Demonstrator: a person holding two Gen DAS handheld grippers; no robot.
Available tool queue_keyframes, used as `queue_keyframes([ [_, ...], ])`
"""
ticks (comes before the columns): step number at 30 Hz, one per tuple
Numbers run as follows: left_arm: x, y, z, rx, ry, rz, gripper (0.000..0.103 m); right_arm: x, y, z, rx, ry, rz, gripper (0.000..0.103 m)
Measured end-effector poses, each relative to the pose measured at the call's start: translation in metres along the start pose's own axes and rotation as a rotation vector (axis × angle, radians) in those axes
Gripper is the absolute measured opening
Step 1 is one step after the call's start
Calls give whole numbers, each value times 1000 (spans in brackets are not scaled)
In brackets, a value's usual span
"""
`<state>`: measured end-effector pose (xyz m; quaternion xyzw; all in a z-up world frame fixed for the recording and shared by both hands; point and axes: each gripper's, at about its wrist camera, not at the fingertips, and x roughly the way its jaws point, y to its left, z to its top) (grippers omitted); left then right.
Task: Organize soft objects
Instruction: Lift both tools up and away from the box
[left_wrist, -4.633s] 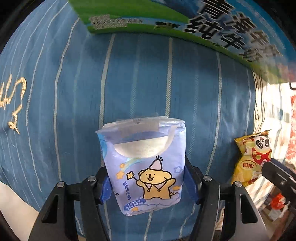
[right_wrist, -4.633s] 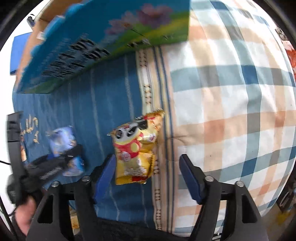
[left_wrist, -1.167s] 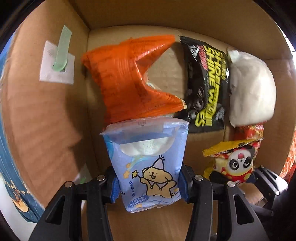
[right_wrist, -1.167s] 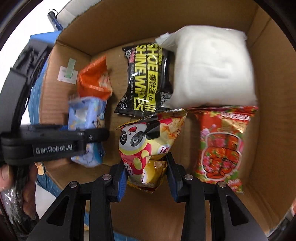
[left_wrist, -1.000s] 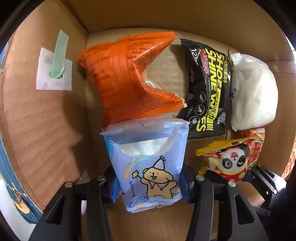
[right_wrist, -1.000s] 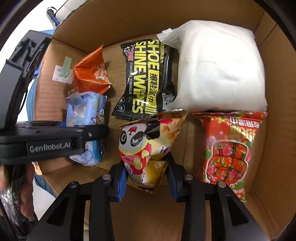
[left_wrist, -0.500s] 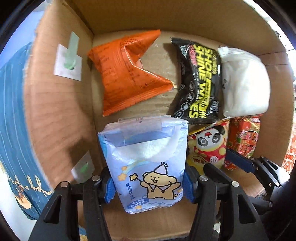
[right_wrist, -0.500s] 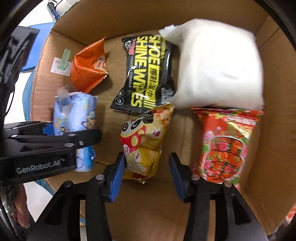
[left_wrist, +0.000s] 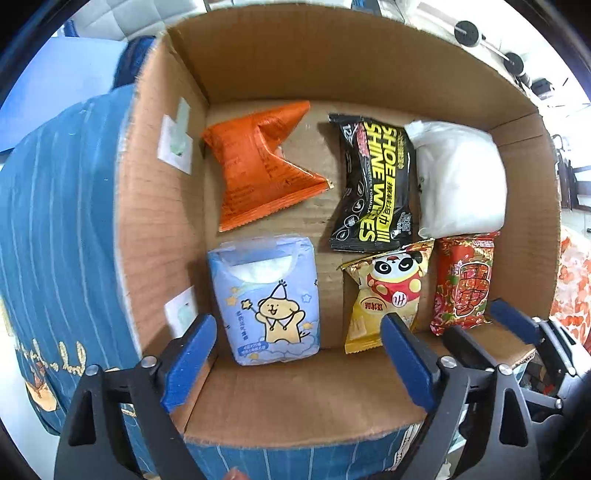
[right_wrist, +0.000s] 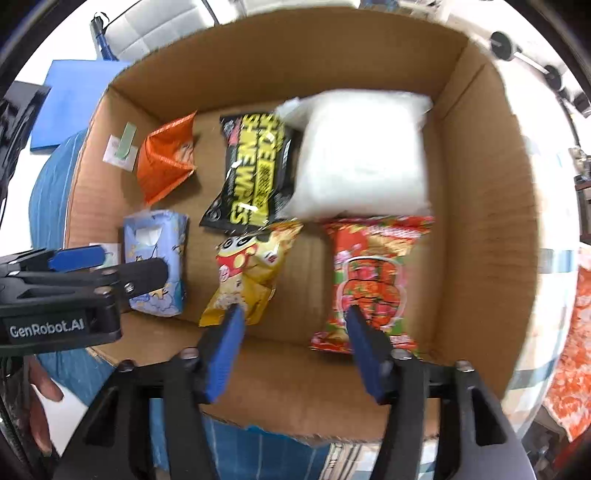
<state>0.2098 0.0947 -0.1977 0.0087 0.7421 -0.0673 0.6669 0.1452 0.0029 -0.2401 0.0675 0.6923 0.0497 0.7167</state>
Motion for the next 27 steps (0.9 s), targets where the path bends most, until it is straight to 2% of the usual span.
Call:
queue_keyframes([
  [2, -8, -1, -7, -5, -24, 9, 100, -10, -1, -2, -1, -32, -27, 73],
  [3, -12, -1, -9, -5, -33, 10, 100, -12, 0, -3, -2, -41, -47, 82],
  [5, -25, -3, -15, -10, -78, 22, 101, -17, -1, -4, 1, -60, -70, 92],
  [7, -38, -5, -22, -17, -122, 13, 101, -21, -4, -2, 4, -72, -97, 95],
  [9, -48, -9, -28, -12, -148, 17, 101, -27, -7, -6, 9, -78, -130, 103],
  [12, -61, -11, -35, 6, -180, 46, 101, -43, -14, -3, 20, -88, -167, 103],
  [18, -69, -8, -41, 1, -239, 73, 101, -52, -19, -5, 43, -99, -183, 103],
  [27, -80, -4, -49, -15, -299, 66, 100, -79, -18, -19, 53, -146, -172, 103],
])
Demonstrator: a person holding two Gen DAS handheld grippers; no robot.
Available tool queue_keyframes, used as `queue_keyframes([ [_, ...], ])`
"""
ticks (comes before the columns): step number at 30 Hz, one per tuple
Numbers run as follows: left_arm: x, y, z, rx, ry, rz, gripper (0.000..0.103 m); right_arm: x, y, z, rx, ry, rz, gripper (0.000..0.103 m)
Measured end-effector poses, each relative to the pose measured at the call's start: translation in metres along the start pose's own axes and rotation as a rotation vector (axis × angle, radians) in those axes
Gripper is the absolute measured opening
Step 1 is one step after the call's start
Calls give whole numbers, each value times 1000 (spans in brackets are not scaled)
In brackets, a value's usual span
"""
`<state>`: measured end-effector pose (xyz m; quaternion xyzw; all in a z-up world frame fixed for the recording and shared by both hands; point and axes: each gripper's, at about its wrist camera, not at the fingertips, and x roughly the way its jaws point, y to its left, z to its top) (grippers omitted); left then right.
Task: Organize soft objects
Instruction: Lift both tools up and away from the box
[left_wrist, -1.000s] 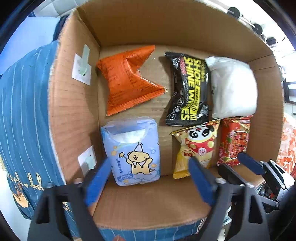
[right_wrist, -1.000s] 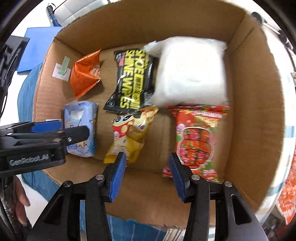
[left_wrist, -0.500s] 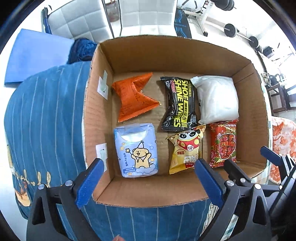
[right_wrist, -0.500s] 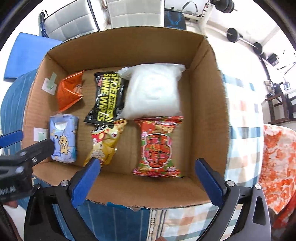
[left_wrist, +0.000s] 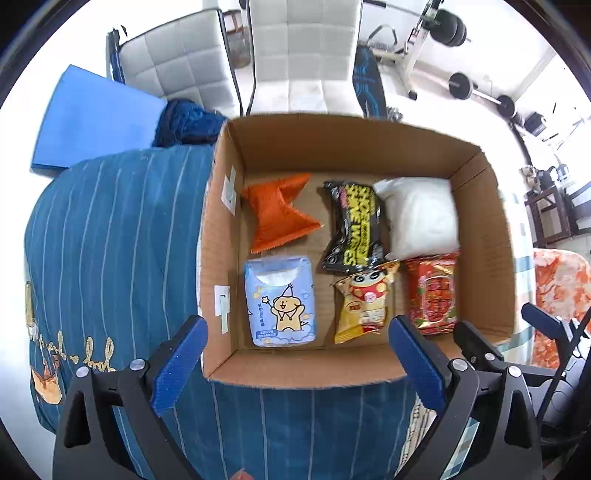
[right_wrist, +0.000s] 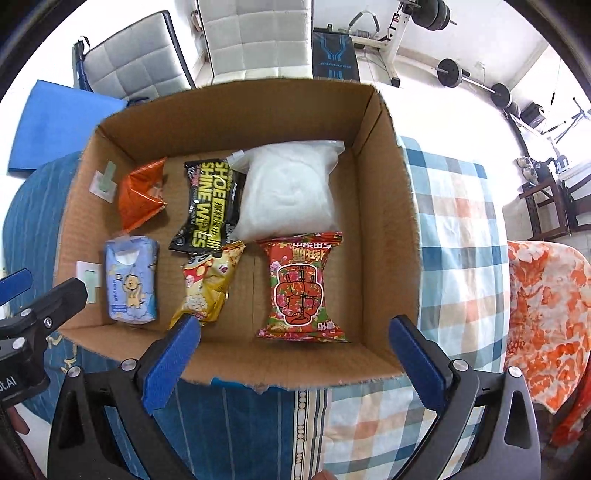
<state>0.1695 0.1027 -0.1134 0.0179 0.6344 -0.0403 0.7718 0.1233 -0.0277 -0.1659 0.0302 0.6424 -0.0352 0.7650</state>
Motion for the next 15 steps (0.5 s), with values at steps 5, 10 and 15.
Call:
queue_keyframes([
  [5, -34, -5, -10, 4, -78, 4, 100, -35, -4, -13, 0, -54, 19, 103],
  [10, -84, -11, -31, 20, -166, -4, 101, -82, -7, -35, 0, -120, 32, 103],
  [15, -129, -14, -50, 38, -244, 11, 100, -133, -11, -60, 5, -179, 44, 103],
])
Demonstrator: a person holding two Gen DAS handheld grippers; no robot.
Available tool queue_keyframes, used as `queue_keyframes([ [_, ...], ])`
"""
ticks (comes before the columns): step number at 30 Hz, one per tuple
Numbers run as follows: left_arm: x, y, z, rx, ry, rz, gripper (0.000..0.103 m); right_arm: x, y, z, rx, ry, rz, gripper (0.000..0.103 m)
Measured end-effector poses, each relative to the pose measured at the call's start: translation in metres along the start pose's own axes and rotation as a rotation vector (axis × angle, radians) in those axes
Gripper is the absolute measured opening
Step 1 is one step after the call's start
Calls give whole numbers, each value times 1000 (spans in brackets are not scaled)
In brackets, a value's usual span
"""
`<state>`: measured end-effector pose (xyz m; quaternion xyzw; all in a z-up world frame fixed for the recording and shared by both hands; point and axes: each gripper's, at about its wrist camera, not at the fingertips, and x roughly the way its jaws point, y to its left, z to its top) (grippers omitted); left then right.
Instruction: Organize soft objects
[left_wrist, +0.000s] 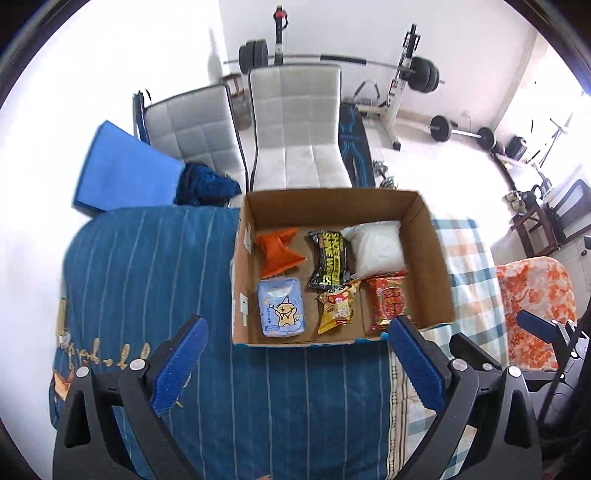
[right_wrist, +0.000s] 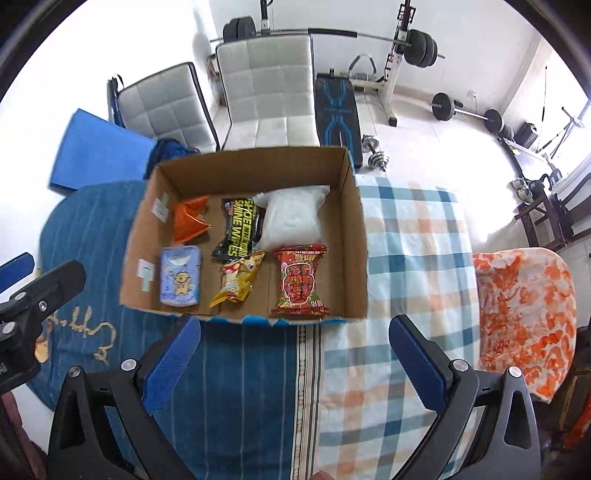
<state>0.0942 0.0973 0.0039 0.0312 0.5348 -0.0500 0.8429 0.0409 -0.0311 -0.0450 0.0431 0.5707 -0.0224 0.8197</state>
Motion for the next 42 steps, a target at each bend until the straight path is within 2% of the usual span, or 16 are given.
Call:
queue_keyframes([
  [4, -40, -1, -11, 4, -56, 5, 101, -43, -2, -13, 11, -40, 28, 103],
  [11, -90, -5, -32, 9, -86, -21, 100, -115, -5, -42, 12, -108, 46, 103],
  [23, -142, -3, -55, -24, -110, -74, 101, -196, -8, -80, 0, -176, 59, 103],
  [29, -158, 2, -58, -35, -142, -59, 101, -214, -10, -82, 1, -211, 40, 103],
  [34, -160, 5, -59, -42, -156, -59, 101, -212, -10, -76, 4, -234, 2, 103],
  [37, -159, 2, -60, -29, -162, -32, 101, -208, -10, -74, 7, -229, 2, 103],
  [42, -159, 2, -62, -28, -164, -37, 101, -209, -11, -73, 9, -240, -7, 103],
])
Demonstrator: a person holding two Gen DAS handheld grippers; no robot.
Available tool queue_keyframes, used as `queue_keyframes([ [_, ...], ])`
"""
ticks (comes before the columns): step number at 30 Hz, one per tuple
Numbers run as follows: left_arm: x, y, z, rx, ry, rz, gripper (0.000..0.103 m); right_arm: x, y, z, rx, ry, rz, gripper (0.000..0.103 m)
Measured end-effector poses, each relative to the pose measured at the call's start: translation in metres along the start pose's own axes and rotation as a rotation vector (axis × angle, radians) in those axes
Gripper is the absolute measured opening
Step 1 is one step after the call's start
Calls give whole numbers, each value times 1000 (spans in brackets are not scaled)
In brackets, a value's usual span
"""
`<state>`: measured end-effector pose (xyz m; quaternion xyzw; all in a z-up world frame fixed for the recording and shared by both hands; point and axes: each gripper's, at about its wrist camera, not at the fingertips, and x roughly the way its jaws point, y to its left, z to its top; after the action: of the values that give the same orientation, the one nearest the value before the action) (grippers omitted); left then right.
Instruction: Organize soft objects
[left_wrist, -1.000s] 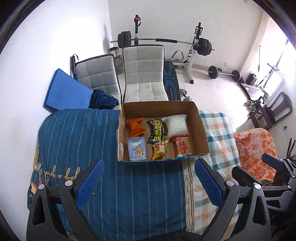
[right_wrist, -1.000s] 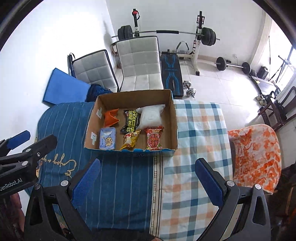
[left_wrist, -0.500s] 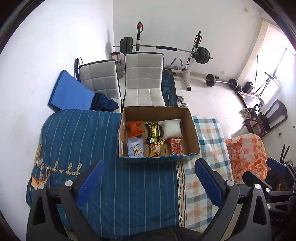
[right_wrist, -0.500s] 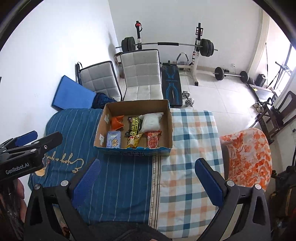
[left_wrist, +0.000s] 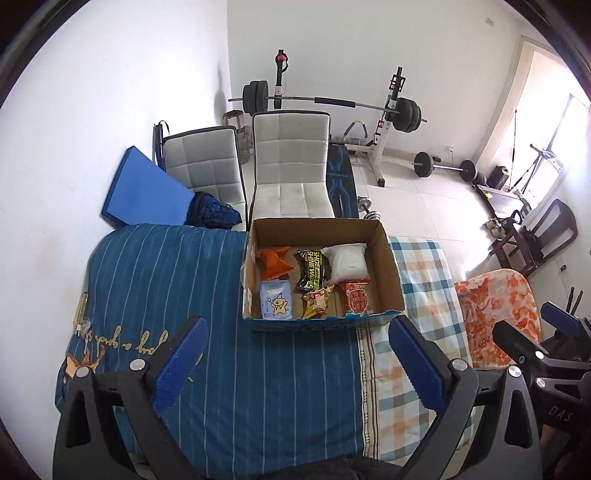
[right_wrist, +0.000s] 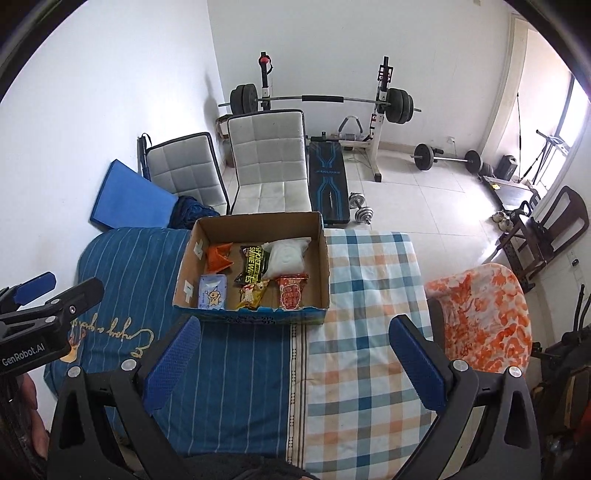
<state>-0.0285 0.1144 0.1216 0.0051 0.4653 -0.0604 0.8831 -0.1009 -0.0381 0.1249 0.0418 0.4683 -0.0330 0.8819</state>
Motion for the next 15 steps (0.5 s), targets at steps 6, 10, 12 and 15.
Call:
queue_keyframes([
  [6, -1, 0, -1, -4, 1, -17, 101, 2, -4, -1, 6, -3, -15, 103],
  [10, 0, -2, -1, -5, 4, -14, 100, 2, -6, -2, 9, -1, -11, 103],
  [12, 0, -2, -1, -8, 7, -15, 100, 2, -6, -2, 10, -2, -11, 103],
  [15, 0, -1, -2, -6, 3, -14, 100, 1, -7, -2, 6, -5, -13, 103],
])
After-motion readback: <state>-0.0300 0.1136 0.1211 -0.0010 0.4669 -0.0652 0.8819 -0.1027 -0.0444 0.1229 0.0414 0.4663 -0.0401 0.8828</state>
